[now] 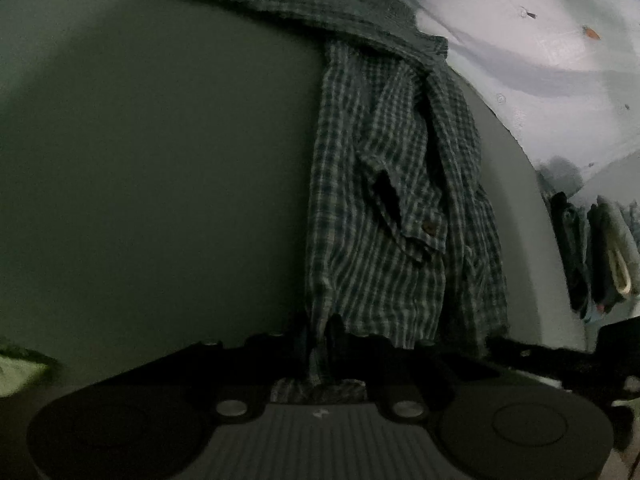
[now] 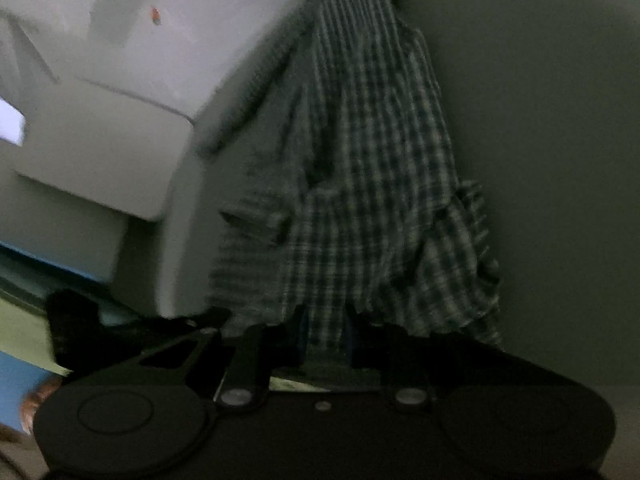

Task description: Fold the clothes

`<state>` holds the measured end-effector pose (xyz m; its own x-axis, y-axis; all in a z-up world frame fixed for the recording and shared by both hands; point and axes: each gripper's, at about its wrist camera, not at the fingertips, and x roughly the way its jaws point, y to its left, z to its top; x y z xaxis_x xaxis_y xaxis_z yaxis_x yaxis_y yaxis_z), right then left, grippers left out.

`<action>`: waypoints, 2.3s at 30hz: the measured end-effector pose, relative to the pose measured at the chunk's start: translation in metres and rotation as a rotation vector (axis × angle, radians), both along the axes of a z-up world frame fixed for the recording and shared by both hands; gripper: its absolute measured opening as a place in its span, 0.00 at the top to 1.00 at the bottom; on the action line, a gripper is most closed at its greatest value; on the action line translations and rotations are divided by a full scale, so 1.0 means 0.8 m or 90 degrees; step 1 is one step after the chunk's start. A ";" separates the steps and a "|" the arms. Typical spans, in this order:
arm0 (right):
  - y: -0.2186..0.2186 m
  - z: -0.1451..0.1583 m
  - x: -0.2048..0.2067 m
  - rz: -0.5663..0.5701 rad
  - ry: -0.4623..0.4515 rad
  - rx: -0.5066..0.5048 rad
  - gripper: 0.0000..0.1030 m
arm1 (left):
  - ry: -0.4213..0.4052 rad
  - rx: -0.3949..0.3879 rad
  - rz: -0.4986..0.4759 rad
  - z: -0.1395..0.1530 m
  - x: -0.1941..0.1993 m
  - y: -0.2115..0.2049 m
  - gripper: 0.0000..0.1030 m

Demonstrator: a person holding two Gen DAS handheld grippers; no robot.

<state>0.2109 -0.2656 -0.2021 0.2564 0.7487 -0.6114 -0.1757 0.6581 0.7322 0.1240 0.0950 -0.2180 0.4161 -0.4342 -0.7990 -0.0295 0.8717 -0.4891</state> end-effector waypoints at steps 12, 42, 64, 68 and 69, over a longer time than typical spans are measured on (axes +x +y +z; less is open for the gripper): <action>-0.009 -0.006 -0.067 -0.119 0.017 0.003 0.72 | -0.018 0.058 -0.083 0.008 0.009 0.010 0.76; 0.033 -0.027 -0.068 -0.336 -0.049 0.259 0.53 | 0.065 -0.089 -0.147 -0.039 0.053 0.044 0.73; 0.045 -0.019 -0.084 -0.358 -0.059 0.201 0.93 | 0.054 -0.094 -0.161 -0.044 0.053 0.053 0.72; 0.053 -0.048 -0.106 -0.366 -0.002 0.176 0.99 | 0.053 -0.095 -0.160 -0.046 0.052 0.056 0.72; 0.053 -0.055 -0.113 -0.370 0.012 0.171 0.99 | 0.052 -0.095 -0.160 -0.046 0.052 0.057 0.72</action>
<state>0.1203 -0.2231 -0.2465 0.6573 0.6186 -0.4305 0.1691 0.4357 0.8841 0.1653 0.1407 -0.2549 0.2173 -0.6302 -0.7454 0.1336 0.7756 -0.6169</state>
